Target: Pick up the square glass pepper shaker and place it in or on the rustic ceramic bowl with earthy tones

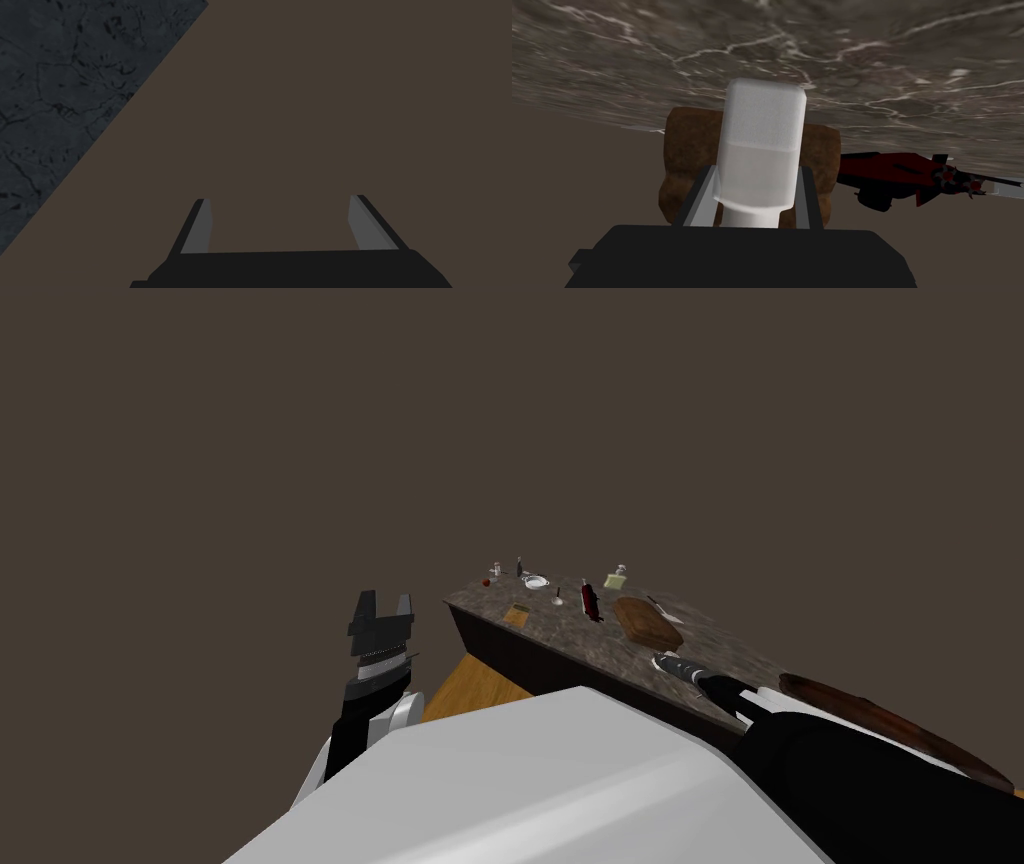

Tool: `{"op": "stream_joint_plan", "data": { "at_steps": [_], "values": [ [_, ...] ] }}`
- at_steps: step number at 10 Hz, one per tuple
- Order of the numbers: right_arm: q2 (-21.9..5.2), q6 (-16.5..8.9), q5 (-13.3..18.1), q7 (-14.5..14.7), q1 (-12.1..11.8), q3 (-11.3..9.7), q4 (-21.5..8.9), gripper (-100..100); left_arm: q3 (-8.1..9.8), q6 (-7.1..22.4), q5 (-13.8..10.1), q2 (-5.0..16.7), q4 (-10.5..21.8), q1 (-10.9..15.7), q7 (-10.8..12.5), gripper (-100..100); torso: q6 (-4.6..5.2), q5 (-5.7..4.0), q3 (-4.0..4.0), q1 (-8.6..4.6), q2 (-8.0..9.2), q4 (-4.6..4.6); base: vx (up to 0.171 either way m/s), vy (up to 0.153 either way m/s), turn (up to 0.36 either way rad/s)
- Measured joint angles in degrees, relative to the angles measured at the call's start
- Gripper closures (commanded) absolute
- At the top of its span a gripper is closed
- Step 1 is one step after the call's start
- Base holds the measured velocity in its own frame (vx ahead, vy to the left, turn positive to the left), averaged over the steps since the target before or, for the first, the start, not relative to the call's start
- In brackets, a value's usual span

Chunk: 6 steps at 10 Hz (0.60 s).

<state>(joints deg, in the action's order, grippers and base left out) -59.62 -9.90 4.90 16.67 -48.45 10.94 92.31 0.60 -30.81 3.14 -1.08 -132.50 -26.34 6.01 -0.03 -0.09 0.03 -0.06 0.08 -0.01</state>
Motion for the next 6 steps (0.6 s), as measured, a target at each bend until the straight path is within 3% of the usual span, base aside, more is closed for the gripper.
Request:
{"op": "stream_joint_plan", "data": {
  "at_steps": [1,2,3,4,5,6],
  "values": [
    [-0.01,0.0,0.01,0.01,0.0,0.0,0.0,100,0.0,0.0,0.0,0.0,0.0,0.0,0.0,0,0.0,-0.01,0.0,-0.01,0.0,0.0,0.0,0.0,0.0],
    [-0.01,0.0,0.02,0.03,0.0,0.0,0.0,0,0.0,0.0,0.0,0.0,0.0,0.0,0.0,0,0.01,-0.01,0.0,-0.01,0.0,0.0,0.0,0.0,0.0],
    [-0.02,0.0,0.02,0.03,0.0,0.0,0.0,100,0.0,0.0,0.0,0.0,0.0,0.0,0.0,0,0.01,-0.01,0.0,-0.02,0.0,0.0,-0.028,0.035,-0.102],
    [-0.59,-0.09,-0.25,-0.06,-0.67,0.35,0.89,100,0.0,0.0,0.0,0.0,0.0,0.0,0.0,0,0.08,0.01,0.06,0.11,0.11,0.02,-0.018,0.024,-0.036],
    [-0.65,-0.11,-0.29,-0.09,-0.78,0.38,1.01,0,0.0,0.0,0.0,0.0,0.0,0.0,0.0,0,0.03,0.01,0.07,0.09,0.1,0.03,0.0,0.0,0.0],
    [-0.64,-0.1,-0.28,-0.08,-0.78,0.36,0.99,100,0.0,0.0,0.0,0.0,0.0,0.0,0.0,0,0.03,0.0,0.04,0.03,0.05,0.02,-0.054,0.01,-0.055]
  ]
}}
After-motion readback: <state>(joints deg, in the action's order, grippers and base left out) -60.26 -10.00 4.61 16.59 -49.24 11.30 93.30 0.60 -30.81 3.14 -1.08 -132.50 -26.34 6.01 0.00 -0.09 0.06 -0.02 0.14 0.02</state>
